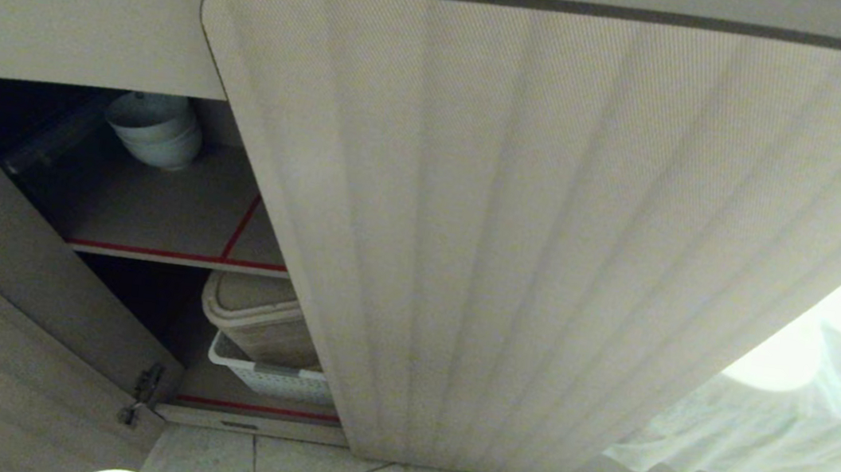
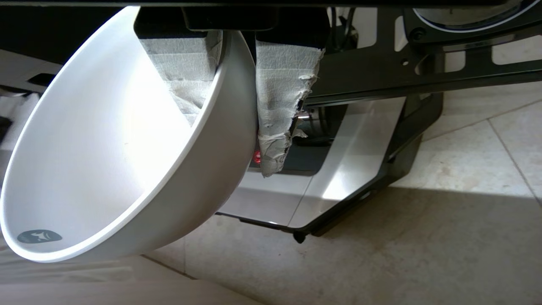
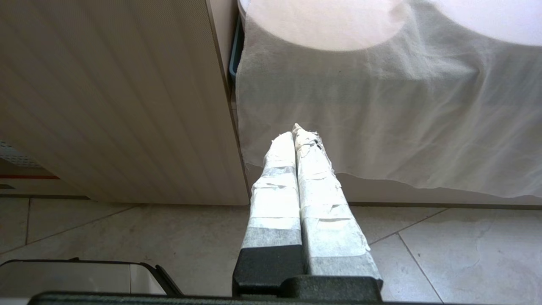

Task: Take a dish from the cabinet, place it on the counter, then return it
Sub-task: Place it on the table

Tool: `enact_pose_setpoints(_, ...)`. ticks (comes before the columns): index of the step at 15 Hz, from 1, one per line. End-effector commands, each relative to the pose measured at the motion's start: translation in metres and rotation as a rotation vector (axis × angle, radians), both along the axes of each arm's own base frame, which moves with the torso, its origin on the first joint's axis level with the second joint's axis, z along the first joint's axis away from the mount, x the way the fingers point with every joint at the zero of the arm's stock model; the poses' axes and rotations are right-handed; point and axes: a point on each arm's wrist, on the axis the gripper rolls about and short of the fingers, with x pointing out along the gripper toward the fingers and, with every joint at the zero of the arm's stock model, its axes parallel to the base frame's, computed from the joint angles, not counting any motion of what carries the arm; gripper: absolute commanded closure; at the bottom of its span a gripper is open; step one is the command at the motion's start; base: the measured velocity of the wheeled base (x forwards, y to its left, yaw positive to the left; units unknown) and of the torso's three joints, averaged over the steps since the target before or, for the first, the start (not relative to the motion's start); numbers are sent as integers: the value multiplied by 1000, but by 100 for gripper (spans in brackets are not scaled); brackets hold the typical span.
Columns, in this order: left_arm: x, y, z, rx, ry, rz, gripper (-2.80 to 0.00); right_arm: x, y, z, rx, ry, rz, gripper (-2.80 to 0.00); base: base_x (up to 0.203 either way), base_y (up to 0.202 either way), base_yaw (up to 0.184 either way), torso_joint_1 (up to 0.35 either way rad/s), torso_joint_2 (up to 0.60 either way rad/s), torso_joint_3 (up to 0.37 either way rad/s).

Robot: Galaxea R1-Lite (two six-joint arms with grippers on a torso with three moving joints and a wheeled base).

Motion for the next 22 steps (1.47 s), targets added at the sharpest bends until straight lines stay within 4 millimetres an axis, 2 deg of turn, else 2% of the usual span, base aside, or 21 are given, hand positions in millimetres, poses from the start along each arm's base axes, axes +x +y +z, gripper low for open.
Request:
enact_pose_setpoints(1,0,-1,-1,12,8,-18,0,0,0,0,0,0,1,0,0,0,0,0,0,0)
enact_pose_setpoints(22,2,-2,-2,22,16,-45,0,0,0,0,0,0,0,0,0,0,0,0,0,0)
